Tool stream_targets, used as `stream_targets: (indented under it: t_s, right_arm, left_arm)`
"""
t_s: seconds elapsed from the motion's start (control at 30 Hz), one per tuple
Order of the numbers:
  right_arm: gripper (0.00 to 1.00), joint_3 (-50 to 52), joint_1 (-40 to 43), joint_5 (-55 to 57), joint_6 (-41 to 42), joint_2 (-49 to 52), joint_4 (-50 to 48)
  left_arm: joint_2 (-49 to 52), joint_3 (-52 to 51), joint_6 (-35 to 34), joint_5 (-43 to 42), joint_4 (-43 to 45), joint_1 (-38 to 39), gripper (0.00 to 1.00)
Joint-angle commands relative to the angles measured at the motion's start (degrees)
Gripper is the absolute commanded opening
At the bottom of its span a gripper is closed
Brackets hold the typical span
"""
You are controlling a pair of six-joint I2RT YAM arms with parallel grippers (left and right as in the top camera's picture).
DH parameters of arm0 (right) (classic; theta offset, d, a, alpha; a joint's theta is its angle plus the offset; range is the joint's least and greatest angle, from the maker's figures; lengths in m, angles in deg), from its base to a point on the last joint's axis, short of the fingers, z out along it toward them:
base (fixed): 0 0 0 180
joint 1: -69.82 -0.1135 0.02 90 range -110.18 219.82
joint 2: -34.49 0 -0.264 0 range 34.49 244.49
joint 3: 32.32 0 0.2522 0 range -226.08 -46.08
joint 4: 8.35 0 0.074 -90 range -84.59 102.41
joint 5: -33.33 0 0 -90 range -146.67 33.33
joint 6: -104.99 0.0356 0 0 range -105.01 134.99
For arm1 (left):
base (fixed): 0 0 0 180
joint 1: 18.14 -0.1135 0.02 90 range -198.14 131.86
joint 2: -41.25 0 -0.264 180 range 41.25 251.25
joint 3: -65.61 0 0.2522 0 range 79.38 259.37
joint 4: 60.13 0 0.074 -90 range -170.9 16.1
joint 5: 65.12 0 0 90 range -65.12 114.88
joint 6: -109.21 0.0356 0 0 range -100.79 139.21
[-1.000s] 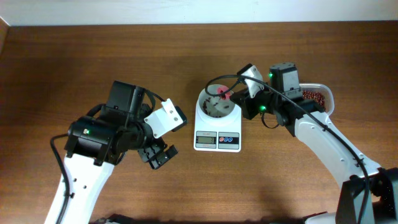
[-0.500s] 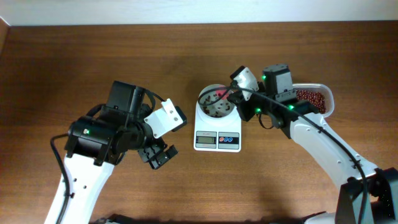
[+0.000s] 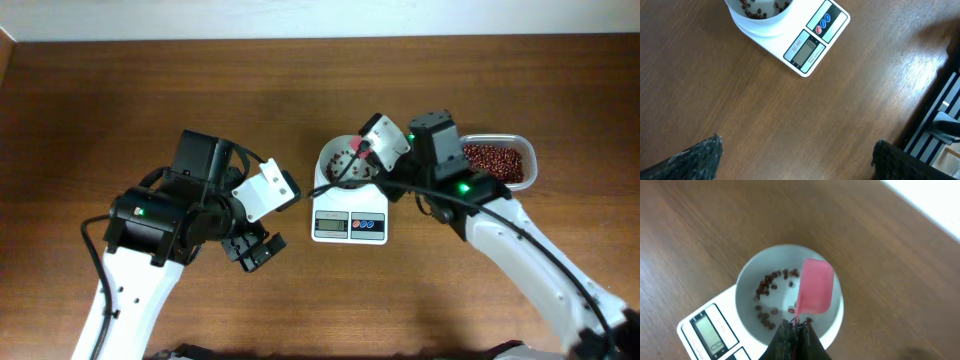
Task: Scoop and weigh 50g on scale
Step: 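Tip the scoop with the right gripper to pour beans into the bowl, then move the empty scoop back to the bean tub with the right gripper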
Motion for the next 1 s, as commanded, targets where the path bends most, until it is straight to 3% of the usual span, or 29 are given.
stream_targets:
  t_s: [0.0,0.13,0.37,0.67,0.77,0.97]
  right_arm:
    - [0.04,-1.2,2.1,0.6,5.5,-8.2,0.3]
    - [0.04,-1.2,12.1,1.3,5.5,-14.2,8.0]
    - [0.04,-1.1,32.9,1.3,5.5,-8.4,16.8]
    - [0.04,-1.1,35.6,0.4,11.6,10.0,17.4]
    - [0.04,-1.1,35.7,-6.7,12.5,11.4,16.5]
    - [0.04,-1.1,39.8,-7.6,31.1,11.4,15.7]
  left_arm:
    - [-0.1,-0.4,0.9,-0.2,0.1,-0.3,0.99]
    - [-0.1,-0.4,0.9,-0.2,0.1,-0.3,0.99]
    - [-0.1,-0.4,0.9,-0.2,0.1,-0.3,0.99]
    - [-0.1,-0.4,0.9,-0.2,0.1,-0.3,0.99]
    - [-0.1,-0.4,0.9,-0.2,0.1,-0.3,0.99]
    - [-0.1,-0.4,0.9,-0.2,0.1,-0.3,0.99]
